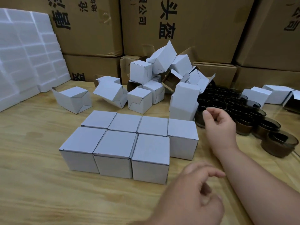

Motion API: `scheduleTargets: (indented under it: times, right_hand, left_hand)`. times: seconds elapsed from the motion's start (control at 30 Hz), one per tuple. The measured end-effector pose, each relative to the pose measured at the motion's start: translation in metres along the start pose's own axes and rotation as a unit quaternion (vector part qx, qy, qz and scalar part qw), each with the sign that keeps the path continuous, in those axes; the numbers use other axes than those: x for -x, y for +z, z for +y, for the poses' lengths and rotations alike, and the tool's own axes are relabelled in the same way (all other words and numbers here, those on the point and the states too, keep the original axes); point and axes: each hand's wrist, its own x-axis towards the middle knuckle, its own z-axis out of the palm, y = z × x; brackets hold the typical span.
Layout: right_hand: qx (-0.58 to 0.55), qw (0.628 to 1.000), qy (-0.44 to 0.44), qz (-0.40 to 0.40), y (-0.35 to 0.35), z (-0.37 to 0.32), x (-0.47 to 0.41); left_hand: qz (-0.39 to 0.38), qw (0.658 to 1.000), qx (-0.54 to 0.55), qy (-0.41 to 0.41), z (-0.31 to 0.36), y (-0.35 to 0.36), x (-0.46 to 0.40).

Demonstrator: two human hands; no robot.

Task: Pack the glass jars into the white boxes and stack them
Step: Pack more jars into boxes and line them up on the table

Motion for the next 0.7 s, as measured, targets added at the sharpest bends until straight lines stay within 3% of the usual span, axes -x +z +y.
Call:
scheduleTargets:
  times: [0.1,0.2,0.33,0.7]
  right_hand:
    - [0.001,1.000,-0.008,-0.029,0.007,-0.013,-0.018]
    - [-0.007,0.994,0.000,-0.108,0.016,-0.035,-0.037]
    - [0.069,0.981,0.014,-0.180,0.029,-0.046,-0.053]
    - [0.047,0.995,-0.086,-0.002,-0.043,-0.095,-0.023]
  left_hand:
    - [0.014,0.997,0.075,-0.033,0.002,0.000,-0.005]
    - [0.045,0.986,0.137,-0.087,-0.003,-0.001,-0.012]
    - [0.122,0.969,0.191,-0.102,-0.007,0.003,-0.008]
    - [0.120,0.969,0.213,-0.036,-0.012,0.007,-0.008]
